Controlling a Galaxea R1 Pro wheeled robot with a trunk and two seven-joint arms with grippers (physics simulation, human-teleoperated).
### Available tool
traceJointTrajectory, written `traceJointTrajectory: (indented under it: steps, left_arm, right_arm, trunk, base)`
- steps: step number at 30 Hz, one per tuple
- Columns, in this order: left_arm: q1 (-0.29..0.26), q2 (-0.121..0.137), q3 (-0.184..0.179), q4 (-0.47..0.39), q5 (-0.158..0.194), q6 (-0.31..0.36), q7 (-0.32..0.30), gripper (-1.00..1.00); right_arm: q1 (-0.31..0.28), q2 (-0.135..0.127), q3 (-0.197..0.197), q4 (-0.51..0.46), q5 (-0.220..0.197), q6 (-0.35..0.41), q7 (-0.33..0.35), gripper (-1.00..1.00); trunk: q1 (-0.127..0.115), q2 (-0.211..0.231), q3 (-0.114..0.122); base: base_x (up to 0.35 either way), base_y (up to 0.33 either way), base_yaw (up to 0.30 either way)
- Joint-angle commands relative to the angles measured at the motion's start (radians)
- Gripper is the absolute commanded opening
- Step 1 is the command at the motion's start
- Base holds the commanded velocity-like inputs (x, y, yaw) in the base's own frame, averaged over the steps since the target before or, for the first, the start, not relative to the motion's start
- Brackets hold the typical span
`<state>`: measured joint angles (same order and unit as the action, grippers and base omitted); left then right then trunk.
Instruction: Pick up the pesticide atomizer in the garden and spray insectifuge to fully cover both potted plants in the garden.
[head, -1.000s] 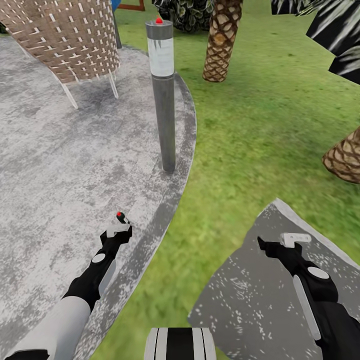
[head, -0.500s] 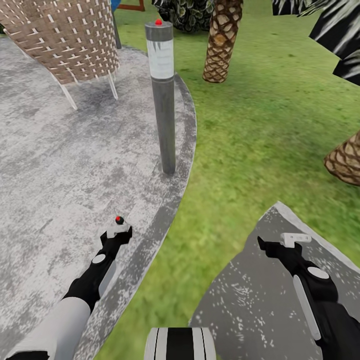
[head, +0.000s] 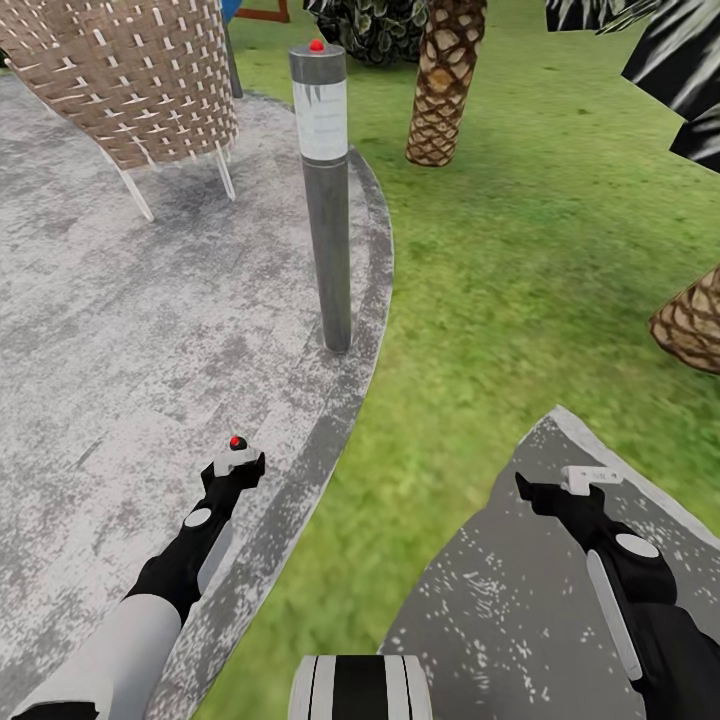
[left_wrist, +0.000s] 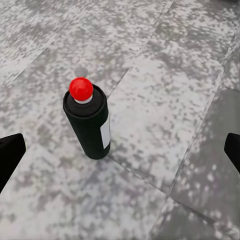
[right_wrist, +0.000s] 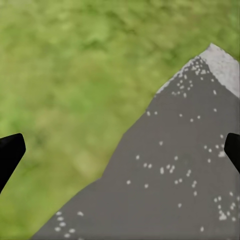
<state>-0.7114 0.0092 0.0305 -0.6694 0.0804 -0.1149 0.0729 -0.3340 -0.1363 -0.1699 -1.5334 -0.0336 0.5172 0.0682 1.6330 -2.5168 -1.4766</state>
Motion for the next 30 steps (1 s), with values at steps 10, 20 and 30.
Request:
traceJointTrajectory:
  steps: [10, 20, 30]
  left_arm:
    - [0.000, 0.000, -0.001, 0.001, 0.008, -0.003, 0.002, 1.00]
    - [0.000, 0.001, 0.001, 0.001, 0.009, -0.003, 0.002, 1.00]
    - [0.000, 0.002, 0.002, 0.001, 0.009, -0.003, 0.002, 1.00]
  right_arm:
    - [0.000, -0.001, -0.001, 0.001, -0.003, 0.006, 0.004, 1.00]
    - [0.000, -0.002, 0.000, 0.001, -0.003, 0.006, 0.004, 1.00]
    - [0.001, -0.002, 0.000, -0.003, -0.003, 0.006, 0.004, 1.00]
  trunk:
    - [0.003, -0.002, -0.031]
    - [0.005, -0.003, -0.065]
    - [0.007, -0.004, -0.088]
  base:
    - [0.001, 0.000, 0.006]
    - [0.000, 0.000, 0.050]
    - [0.000, 0.000, 0.013]
